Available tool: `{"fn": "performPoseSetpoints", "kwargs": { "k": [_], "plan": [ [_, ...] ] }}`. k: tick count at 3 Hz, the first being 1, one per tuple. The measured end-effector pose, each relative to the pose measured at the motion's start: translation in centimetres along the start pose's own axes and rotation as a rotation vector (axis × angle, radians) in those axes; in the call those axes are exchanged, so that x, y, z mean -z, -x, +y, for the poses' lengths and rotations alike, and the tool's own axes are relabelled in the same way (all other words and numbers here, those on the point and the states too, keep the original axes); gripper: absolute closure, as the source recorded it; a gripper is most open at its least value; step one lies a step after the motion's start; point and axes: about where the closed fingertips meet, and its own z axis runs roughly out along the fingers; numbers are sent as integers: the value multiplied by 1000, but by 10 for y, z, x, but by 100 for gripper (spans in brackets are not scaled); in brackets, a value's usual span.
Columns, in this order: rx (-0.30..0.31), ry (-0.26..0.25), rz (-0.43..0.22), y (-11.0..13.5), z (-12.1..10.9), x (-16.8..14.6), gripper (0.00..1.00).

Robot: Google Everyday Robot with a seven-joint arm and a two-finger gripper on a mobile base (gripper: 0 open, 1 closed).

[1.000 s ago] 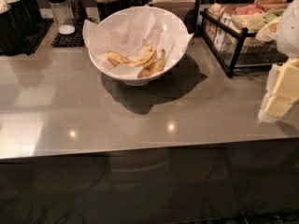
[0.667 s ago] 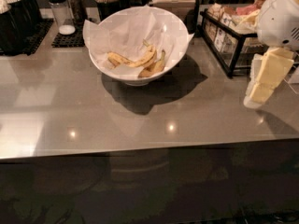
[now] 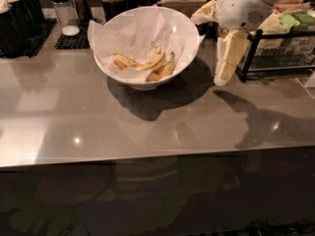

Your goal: Pick banana from white bowl

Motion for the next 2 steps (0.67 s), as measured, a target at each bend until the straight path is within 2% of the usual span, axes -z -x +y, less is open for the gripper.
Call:
{"fn": "performPoseSetpoints", "kwargs": {
  "k": [1, 2],
  "plan": [
    [97, 59, -101, 28, -25, -36, 0],
    [165, 98, -178, 54, -41, -63, 0]
  ]
}}
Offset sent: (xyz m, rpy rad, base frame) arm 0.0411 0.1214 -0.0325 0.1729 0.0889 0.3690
